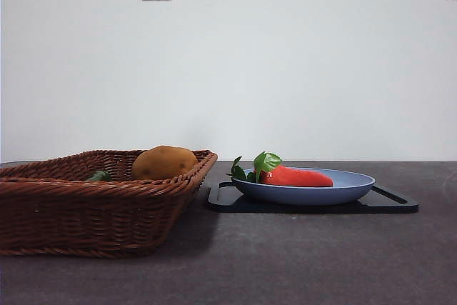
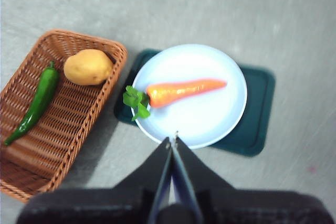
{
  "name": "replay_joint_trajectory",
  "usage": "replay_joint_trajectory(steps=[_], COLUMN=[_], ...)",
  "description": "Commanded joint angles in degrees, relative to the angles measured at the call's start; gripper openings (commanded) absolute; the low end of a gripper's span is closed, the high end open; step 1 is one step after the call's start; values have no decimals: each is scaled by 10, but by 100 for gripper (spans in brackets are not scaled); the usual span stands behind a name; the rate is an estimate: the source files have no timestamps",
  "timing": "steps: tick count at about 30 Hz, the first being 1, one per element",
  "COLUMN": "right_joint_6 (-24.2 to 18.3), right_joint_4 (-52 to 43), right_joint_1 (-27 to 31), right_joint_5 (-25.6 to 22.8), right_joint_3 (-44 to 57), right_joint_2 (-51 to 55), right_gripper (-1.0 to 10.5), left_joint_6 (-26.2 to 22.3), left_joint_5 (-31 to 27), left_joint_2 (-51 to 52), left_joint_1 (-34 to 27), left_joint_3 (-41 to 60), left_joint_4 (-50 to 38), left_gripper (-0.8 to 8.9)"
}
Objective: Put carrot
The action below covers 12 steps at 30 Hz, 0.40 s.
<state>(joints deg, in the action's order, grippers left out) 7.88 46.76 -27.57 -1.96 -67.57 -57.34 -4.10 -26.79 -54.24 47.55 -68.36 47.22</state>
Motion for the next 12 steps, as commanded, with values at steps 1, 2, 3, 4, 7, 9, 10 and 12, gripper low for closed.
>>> replay_joint_trajectory(steps=[1, 2, 3, 4, 7, 9, 10, 12], right_joint_6=[-4, -4, -4, -4, -5, -16, -19, -24], right_joint_4=[-25, -36, -47, -60, -113, -161, -189, -235], right_joint_1=[-43, -56, -66, -76, -97, -106, -110, -116], right_joint_5=[-61, -79, -92, -105, -118, -120, -120, -119], right_joint_3=[29, 44, 58, 76, 135, 181, 207, 254], right_joint_2=[38, 57, 72, 90, 143, 178, 195, 225], right_gripper=[5, 5, 5, 5, 5, 5, 5, 5], left_joint_6=[-5, -5, -5, -7, -14, -14, -9, 0], left_joint_5=[1, 3, 7, 20, 50, 51, 59, 81], left_joint_2=[21, 32, 43, 55, 94, 118, 133, 162], left_joint_1=[-11, -17, -21, -25, -33, -34, -34, -34], left_joint_3=[10, 21, 32, 46, 92, 128, 148, 185], left_joint_4=[-10, -19, -26, -33, -46, -56, -62, -78], left_gripper=[6, 6, 6, 6, 6, 6, 6, 6])
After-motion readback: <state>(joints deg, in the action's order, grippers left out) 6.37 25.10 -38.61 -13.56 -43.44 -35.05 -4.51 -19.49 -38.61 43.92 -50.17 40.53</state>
